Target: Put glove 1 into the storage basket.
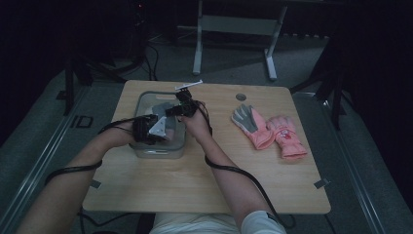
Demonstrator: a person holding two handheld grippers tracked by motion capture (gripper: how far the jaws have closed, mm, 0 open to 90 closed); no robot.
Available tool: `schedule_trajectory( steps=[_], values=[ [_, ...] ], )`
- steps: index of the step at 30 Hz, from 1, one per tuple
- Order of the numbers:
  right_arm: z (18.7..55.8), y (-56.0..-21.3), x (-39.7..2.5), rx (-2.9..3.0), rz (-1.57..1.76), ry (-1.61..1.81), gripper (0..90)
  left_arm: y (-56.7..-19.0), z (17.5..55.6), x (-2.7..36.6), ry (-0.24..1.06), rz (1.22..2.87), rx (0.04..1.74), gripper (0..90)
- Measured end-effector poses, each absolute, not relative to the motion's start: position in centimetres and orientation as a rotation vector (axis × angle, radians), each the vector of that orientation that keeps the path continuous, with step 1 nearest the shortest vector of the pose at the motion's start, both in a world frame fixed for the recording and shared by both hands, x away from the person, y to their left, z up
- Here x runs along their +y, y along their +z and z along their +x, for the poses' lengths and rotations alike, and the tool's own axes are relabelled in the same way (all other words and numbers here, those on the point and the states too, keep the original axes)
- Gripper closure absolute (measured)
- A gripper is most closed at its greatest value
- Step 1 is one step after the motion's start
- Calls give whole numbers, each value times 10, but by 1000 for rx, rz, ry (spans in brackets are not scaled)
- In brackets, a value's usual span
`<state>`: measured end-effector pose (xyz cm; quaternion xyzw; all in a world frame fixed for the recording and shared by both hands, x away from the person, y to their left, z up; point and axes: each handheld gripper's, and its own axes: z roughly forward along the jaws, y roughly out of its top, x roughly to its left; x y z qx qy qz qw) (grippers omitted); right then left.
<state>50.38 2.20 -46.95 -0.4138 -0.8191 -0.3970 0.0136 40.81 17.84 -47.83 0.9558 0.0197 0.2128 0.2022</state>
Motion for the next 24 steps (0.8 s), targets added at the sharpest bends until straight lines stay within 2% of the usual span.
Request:
schedule_trajectory(
  steps=[13, 16, 21, 24],
  values=[
    [512, -491, 39, -2631, -1369, -1078, 719, -501, 428, 172, 499, 2777, 24, 678],
    [512, -488, 37, -2649, -1386, -1088, 621, -502, 433, 172, 492, 2792, 61, 675],
    [512, -480, 23, -2603, -1395, -1155, 573, -507, 434, 168, 478, 2809, 79, 655],
    [509, -471, 14, -2591, -1378, -1201, 533, -506, 434, 165, 468, 2807, 119, 582]
  ],
)
